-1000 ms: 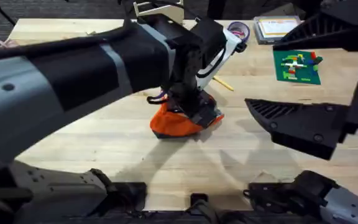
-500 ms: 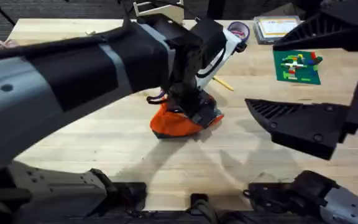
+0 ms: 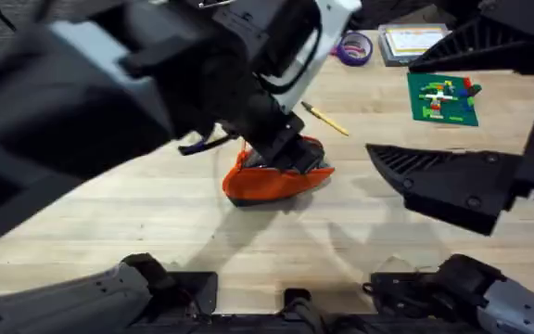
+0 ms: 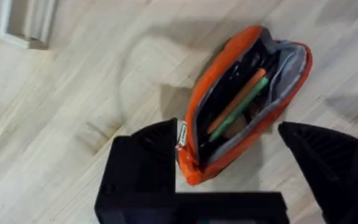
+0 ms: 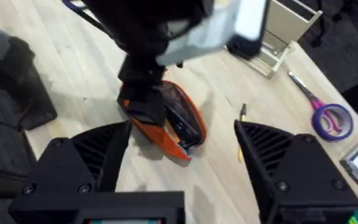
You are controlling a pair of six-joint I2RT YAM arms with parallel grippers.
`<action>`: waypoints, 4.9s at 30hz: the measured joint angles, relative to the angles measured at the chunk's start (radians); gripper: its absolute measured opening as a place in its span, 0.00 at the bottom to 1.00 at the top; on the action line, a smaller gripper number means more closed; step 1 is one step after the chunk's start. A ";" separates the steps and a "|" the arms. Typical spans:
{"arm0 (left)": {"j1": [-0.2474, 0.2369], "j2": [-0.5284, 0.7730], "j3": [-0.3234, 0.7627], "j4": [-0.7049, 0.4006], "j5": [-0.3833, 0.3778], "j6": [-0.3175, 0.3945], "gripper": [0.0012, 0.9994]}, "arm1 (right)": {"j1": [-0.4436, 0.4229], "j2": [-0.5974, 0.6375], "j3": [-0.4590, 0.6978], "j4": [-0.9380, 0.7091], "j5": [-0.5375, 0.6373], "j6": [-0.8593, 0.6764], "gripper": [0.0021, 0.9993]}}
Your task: Unzip the bag, pick up the pens from the table one at a time and place them inside, then zip the bag closed.
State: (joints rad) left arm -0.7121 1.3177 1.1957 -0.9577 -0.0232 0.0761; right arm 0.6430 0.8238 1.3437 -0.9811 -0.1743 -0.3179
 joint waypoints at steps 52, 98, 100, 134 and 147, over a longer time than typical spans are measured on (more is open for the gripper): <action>0.073 -0.547 0.000 -0.240 0.035 0.366 0.99 | -0.451 0.859 0.003 0.176 -0.040 -0.236 1.00; 0.074 -0.547 0.000 -0.239 0.035 0.367 0.99 | -0.417 1.118 0.015 0.329 -0.032 -0.375 1.00; 0.074 -0.547 0.000 -0.239 0.035 0.367 0.99 | -0.416 1.118 0.015 0.329 -0.023 -0.377 1.00; 0.074 -0.547 0.000 -0.239 0.035 0.367 0.99 | -0.410 1.099 0.023 0.251 0.107 -0.431 0.03; 0.074 -0.547 0.000 -0.240 0.035 0.367 0.99 | -0.411 0.869 0.021 0.077 0.149 -0.549 0.03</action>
State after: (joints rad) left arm -0.6384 0.7704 1.1958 -1.1973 0.0116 0.4427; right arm 0.2317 1.6930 1.3647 -0.9042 -0.0254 -0.8672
